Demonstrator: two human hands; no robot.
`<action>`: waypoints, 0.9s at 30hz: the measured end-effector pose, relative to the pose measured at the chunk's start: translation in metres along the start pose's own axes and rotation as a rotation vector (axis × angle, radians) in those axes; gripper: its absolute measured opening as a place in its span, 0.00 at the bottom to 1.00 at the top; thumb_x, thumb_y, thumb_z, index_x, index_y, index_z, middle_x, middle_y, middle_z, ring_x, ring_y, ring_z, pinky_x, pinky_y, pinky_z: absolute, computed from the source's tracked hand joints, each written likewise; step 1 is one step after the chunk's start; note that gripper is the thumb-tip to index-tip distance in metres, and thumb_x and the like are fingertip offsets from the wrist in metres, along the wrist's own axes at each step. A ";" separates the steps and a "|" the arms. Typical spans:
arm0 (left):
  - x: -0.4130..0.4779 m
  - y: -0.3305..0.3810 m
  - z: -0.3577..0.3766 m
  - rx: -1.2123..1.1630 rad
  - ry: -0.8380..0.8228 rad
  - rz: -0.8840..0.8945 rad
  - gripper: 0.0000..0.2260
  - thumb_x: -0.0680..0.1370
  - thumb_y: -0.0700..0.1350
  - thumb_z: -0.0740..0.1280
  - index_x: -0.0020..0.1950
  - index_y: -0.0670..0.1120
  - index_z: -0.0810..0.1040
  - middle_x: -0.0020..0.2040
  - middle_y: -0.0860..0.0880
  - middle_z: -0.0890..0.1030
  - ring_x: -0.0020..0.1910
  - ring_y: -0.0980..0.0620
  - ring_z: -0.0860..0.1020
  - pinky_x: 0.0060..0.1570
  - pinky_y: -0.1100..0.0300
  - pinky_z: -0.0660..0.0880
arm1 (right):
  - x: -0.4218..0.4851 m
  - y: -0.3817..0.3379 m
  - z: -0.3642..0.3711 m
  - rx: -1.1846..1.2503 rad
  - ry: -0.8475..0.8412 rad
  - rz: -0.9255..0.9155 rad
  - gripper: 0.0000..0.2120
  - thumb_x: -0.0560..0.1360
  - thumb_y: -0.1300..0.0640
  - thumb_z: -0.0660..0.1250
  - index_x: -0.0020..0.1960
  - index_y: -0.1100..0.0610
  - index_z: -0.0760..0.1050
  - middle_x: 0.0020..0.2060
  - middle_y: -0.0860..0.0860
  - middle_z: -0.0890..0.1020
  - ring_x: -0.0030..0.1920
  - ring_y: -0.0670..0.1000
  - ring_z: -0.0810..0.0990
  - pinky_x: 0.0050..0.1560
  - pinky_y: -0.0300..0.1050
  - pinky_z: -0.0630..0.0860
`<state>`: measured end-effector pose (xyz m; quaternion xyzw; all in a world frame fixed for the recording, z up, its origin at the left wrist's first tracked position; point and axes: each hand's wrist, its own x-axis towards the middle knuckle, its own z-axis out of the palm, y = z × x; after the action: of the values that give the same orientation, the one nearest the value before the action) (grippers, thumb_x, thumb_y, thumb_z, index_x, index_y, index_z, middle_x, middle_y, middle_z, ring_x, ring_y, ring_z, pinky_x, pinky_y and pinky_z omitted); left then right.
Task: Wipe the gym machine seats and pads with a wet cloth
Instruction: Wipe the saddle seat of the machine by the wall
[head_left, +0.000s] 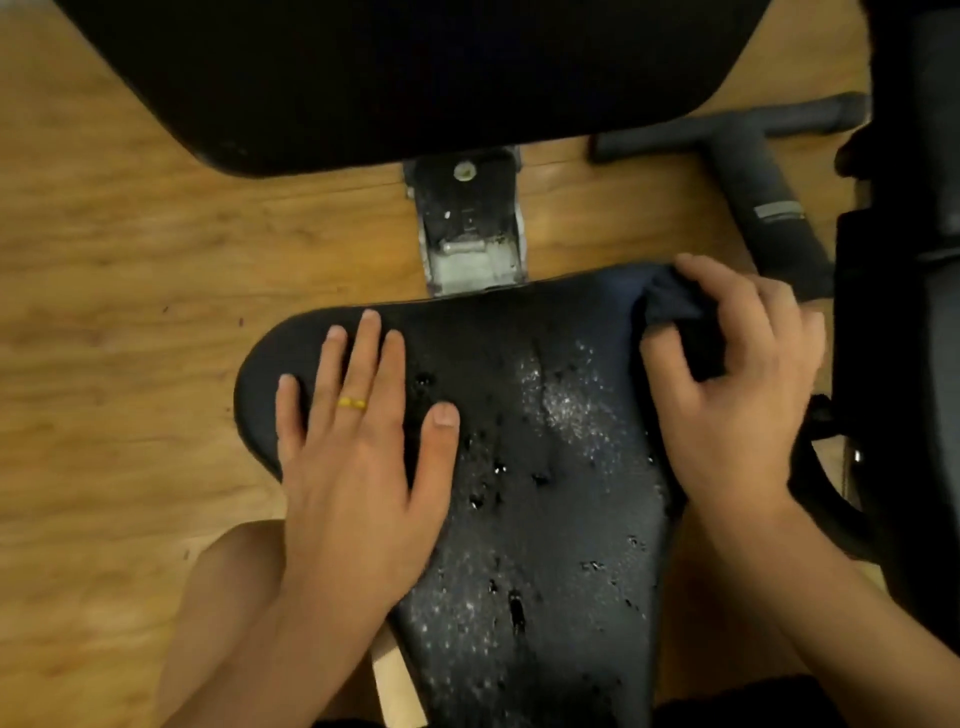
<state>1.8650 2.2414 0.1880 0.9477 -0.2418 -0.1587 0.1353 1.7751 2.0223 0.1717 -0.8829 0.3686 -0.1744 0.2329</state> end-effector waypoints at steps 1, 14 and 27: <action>0.001 0.000 -0.001 0.024 -0.025 0.015 0.30 0.83 0.61 0.46 0.80 0.46 0.60 0.81 0.51 0.54 0.81 0.53 0.47 0.77 0.42 0.46 | 0.000 -0.001 0.000 0.001 0.005 -0.005 0.18 0.75 0.54 0.67 0.65 0.52 0.76 0.54 0.53 0.78 0.54 0.55 0.73 0.57 0.39 0.60; 0.057 -0.054 -0.015 0.025 0.028 0.245 0.25 0.81 0.63 0.53 0.72 0.52 0.72 0.73 0.52 0.71 0.74 0.46 0.67 0.69 0.36 0.66 | 0.025 0.007 0.010 0.121 -0.127 -0.051 0.19 0.71 0.47 0.67 0.62 0.44 0.75 0.58 0.40 0.78 0.62 0.47 0.76 0.61 0.60 0.74; 0.060 -0.048 -0.011 0.117 -0.065 0.204 0.33 0.77 0.70 0.37 0.77 0.61 0.62 0.74 0.58 0.68 0.73 0.52 0.65 0.72 0.47 0.61 | 0.021 0.013 0.016 0.175 -0.024 -0.032 0.17 0.73 0.53 0.70 0.61 0.43 0.77 0.53 0.40 0.80 0.59 0.44 0.77 0.61 0.53 0.75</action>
<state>1.9393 2.2541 0.1682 0.9188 -0.3500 -0.1602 0.0873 1.7894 2.0039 0.1544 -0.8671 0.3349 -0.1989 0.3106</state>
